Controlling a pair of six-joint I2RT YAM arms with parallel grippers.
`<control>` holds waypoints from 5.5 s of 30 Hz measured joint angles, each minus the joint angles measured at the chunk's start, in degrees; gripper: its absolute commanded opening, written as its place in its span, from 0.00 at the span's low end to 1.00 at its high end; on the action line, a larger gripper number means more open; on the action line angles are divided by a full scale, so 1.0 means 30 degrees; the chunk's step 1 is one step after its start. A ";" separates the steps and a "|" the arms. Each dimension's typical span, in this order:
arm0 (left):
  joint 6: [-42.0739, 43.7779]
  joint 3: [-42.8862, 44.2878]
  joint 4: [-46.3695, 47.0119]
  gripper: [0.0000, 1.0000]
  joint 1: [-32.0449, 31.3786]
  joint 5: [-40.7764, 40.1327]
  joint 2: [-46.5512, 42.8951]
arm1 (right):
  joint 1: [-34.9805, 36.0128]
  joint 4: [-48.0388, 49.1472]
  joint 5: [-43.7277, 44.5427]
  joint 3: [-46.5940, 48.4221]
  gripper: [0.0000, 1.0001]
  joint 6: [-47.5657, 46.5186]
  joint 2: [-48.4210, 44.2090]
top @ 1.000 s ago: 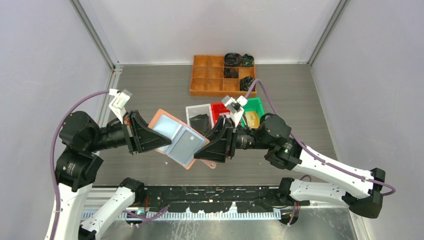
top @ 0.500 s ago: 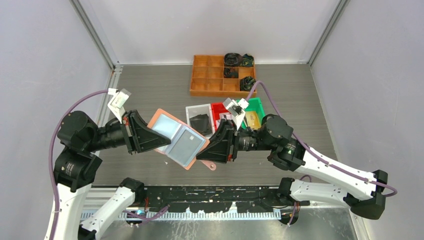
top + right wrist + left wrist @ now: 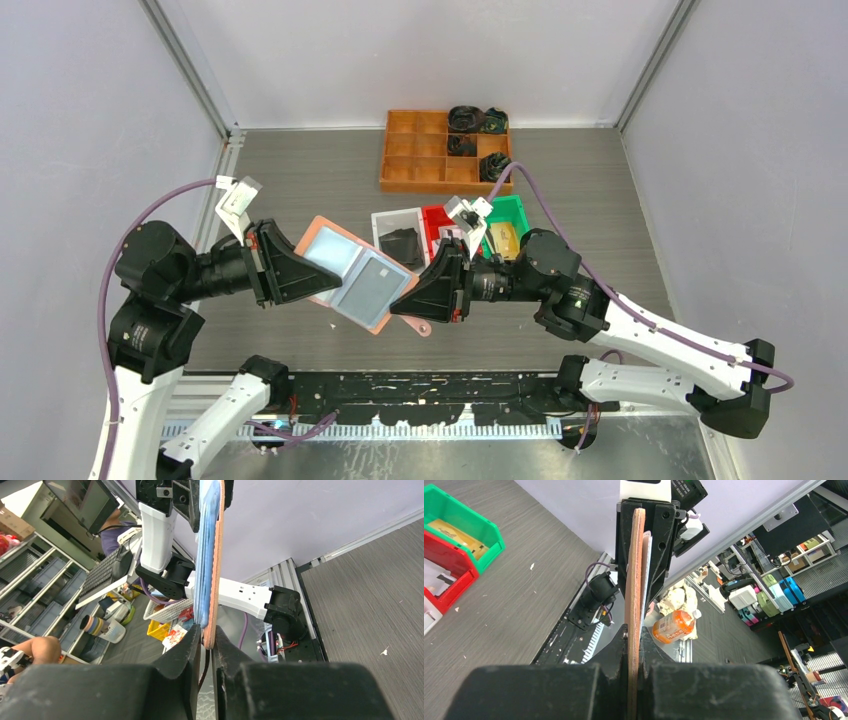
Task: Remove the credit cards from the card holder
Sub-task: Remove the credit card from the card holder.
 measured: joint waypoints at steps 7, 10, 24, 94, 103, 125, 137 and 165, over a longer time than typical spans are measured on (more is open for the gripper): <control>0.0007 0.0000 0.0000 0.00 0.0000 -0.0022 0.0000 | 0.0000 -0.0029 0.0248 0.0007 0.16 0.0029 0.0175; 0.0007 0.0000 0.0000 0.00 0.0000 -0.0080 0.0000 | 0.0000 -0.0029 0.0372 0.0007 0.22 0.0146 0.0248; 0.0095 0.0000 -0.0007 0.00 0.0000 -0.0095 -0.0007 | 0.0000 0.0568 0.0546 0.0015 0.47 0.1115 0.0619; 0.1450 0.0874 -0.1297 0.43 0.0087 -0.1399 0.0386 | 0.0233 0.1515 0.2732 0.0007 0.01 0.2667 0.0736; 0.2200 0.1821 -0.1384 0.42 0.0087 -0.1727 0.0044 | 0.0233 0.1129 0.2769 0.0087 0.01 0.2550 0.0743; 0.6572 0.1756 -0.3621 0.19 0.0087 -0.4809 -0.0160 | 0.0233 0.0561 0.2732 0.0648 0.01 0.2390 0.1137; 0.7606 0.1559 -0.4087 0.00 0.0087 -0.1880 -0.0211 | 0.0226 0.0408 0.2025 0.0641 0.67 0.1566 0.1421; 1.4462 0.2463 -1.2211 0.00 0.0087 0.2470 0.1559 | 0.0342 -1.2167 -0.4014 1.1468 0.06 -0.9777 0.9136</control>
